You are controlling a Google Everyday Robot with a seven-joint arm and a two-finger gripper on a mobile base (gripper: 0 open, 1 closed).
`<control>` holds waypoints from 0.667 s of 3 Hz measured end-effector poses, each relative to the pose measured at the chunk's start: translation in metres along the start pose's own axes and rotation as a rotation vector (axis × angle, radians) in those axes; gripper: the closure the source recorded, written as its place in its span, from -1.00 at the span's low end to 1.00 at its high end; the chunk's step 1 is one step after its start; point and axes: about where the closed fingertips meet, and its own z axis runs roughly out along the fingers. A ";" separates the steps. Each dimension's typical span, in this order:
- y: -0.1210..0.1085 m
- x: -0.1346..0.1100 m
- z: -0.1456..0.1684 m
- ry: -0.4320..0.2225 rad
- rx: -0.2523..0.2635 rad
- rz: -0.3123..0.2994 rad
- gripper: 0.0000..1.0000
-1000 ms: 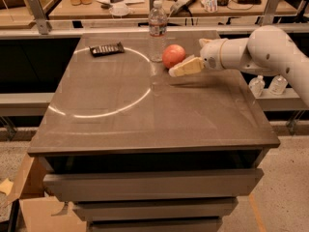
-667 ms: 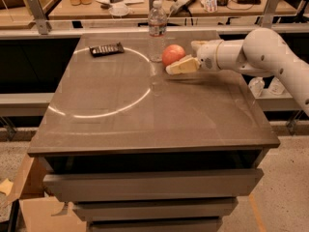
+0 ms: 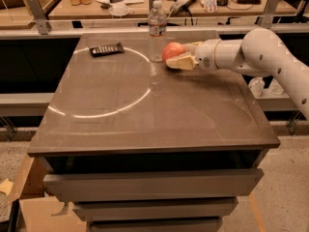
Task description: Move apple near rxbar chocolate
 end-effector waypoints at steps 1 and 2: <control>0.007 -0.021 -0.015 -0.043 0.000 0.006 0.77; 0.031 -0.053 -0.037 -0.046 -0.010 -0.018 1.00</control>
Offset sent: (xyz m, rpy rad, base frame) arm -0.0666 0.0076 0.0896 0.0255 -0.0562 0.0314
